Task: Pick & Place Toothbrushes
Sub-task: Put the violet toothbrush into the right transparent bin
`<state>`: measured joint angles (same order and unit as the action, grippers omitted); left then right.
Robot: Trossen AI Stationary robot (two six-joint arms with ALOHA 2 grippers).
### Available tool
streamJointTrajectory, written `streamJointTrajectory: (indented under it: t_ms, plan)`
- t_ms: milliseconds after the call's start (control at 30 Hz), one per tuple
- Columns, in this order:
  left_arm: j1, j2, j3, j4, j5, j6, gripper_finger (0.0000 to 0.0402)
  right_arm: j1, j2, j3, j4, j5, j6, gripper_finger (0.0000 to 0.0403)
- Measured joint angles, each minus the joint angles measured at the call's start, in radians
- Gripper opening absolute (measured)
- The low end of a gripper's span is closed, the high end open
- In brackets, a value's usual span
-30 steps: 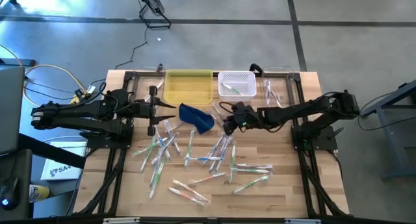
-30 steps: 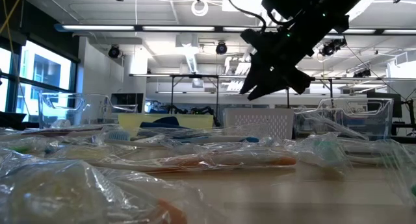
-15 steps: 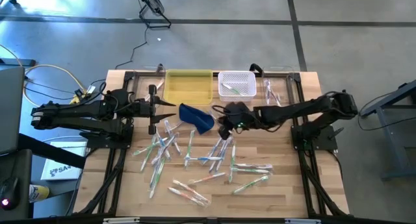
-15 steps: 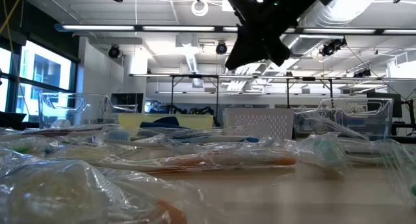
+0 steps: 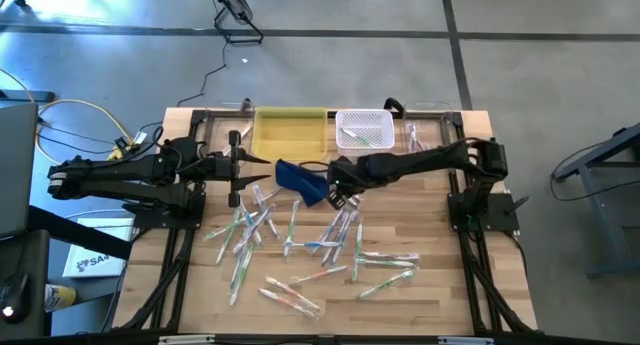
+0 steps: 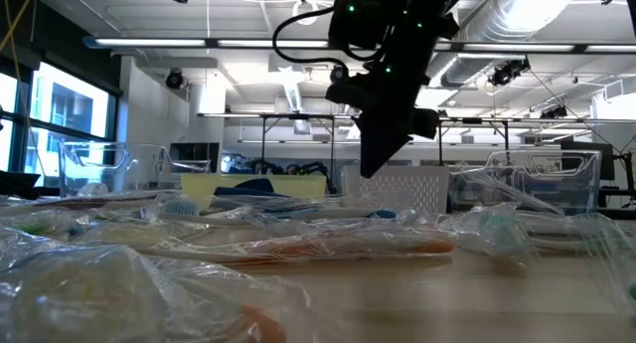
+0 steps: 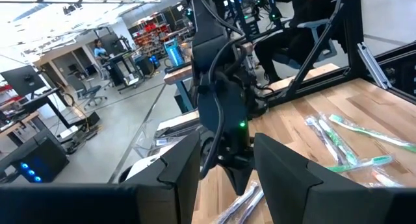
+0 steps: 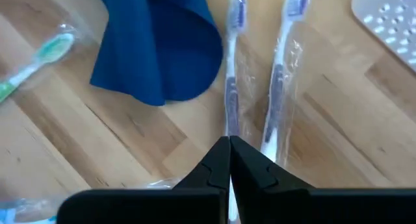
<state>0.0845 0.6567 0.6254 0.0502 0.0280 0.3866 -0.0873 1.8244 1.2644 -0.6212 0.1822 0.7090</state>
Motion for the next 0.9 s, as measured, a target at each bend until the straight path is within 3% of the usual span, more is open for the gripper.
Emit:
streamJointTrajectory:
  t_ms: [233, 433, 567, 900]
  plan:
    - [0.000, 0.000, 0.000, 0.000, 0.000, 0.000, 0.0139, -0.032, -0.002, 0.000, -0.015, 0.004, -0.034, 0.0028]
    - [0.000, 0.000, 0.000, 0.000, 0.000, 0.000, 0.0139, -0.016, 0.001, -0.005, -0.029, 0.073, -0.043, 0.0095]
    - [0.000, 0.000, 0.000, 0.000, 0.001, 0.000, 0.0139, -0.016, 0.001, -0.005, -0.027, 0.054, -0.040, 0.0129]
    - [0.000, 0.000, 0.000, -0.001, 0.001, 0.000, 0.0139, -0.021, 0.001, -0.005, -0.031, 0.053, -0.049, 0.0137]
